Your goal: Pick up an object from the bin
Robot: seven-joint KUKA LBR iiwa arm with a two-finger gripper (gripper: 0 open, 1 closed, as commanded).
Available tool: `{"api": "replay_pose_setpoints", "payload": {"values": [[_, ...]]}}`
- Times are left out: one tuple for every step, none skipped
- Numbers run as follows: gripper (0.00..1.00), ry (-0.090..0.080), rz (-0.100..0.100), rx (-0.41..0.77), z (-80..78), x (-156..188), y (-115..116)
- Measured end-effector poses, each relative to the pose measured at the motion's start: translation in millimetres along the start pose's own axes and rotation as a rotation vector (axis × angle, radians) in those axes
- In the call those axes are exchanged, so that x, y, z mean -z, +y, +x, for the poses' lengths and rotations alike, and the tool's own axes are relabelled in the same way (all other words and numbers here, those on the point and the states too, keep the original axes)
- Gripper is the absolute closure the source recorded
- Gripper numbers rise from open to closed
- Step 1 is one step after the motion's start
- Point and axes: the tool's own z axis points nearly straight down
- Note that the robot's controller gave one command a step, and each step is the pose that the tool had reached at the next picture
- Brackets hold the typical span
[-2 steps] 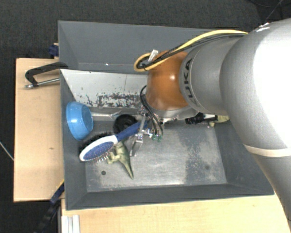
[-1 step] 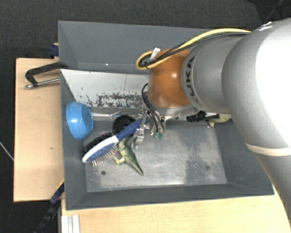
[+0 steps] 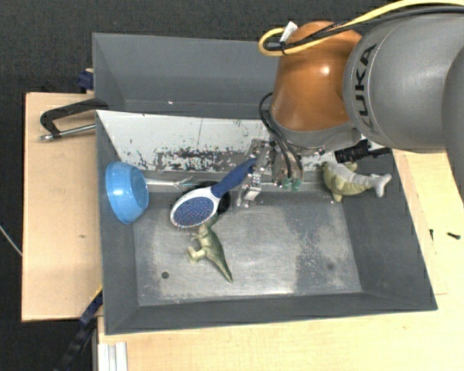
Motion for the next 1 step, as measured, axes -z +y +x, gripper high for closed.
{"api": "replay_pose_setpoints", "payload": {"values": [[1.0, -0.002, -0.001, 0.027, -11.3, 72.5, 5.5]]}}
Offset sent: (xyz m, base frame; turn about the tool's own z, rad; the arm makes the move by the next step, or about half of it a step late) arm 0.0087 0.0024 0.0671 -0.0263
